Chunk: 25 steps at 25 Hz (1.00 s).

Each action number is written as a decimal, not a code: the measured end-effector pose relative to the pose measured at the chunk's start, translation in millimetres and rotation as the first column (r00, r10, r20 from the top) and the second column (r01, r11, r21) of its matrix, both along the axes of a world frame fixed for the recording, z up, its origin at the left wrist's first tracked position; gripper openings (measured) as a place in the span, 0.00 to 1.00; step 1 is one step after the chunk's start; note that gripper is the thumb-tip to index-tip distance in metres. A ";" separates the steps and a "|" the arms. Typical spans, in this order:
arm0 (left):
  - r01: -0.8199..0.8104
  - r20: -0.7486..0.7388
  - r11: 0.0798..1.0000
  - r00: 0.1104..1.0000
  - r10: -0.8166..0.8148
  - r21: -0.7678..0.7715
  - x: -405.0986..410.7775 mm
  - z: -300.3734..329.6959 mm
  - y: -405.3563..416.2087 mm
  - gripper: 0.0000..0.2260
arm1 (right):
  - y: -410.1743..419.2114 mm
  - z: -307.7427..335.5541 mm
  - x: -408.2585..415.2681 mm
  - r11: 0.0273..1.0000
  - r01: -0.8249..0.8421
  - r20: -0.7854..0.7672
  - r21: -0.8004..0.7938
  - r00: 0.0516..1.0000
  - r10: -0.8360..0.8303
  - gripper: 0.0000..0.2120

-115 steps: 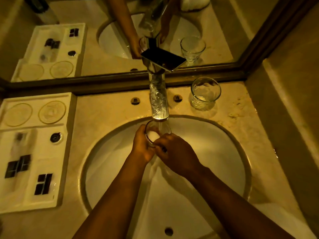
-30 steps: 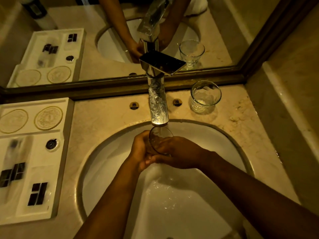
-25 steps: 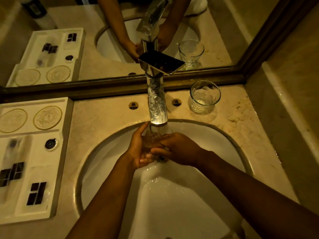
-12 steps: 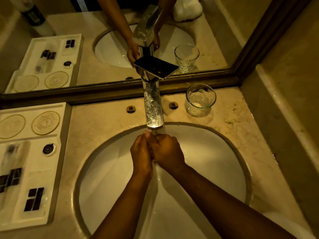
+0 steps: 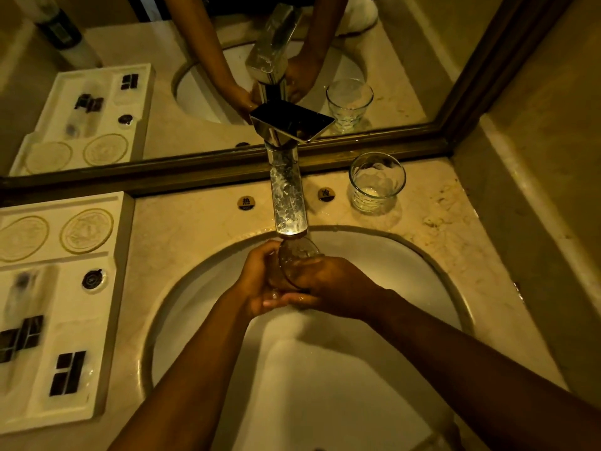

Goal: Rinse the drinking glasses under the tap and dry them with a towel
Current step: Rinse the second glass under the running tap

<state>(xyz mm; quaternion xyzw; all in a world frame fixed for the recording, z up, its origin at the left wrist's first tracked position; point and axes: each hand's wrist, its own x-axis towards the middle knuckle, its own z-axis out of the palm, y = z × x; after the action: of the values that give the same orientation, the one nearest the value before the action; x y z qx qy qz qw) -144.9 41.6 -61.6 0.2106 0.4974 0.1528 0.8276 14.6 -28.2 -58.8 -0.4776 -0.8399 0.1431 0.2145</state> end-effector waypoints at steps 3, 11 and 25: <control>0.076 0.101 0.996 0.992 -0.071 -0.038 -8.5 -4.6 -9.4 0.27 | -0.2 -1.4 -7.7 0.984 0.075 -0.151 -0.164 0.983 -0.100 0.23; -0.359 -0.074 0.754 0.878 0.472 0.550 27.0 -14.6 -44.7 0.08 | -1.1 11.0 -58.7 0.546 0.578 -0.353 -0.607 0.420 -0.836 0.19; 0.333 -0.013 0.927 0.940 -0.340 -0.171 -22.0 -19.8 3.8 0.31 | -5.1 0.1 -6.1 0.987 0.012 0.024 -0.160 1.000 -0.009 0.21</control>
<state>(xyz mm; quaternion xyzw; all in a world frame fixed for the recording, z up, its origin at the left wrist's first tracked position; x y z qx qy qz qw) -167.0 45.4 -81.4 0.2260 0.4823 -0.0380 0.8455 8.5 -33.2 -58.7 -0.4994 -0.8257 0.2031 0.1663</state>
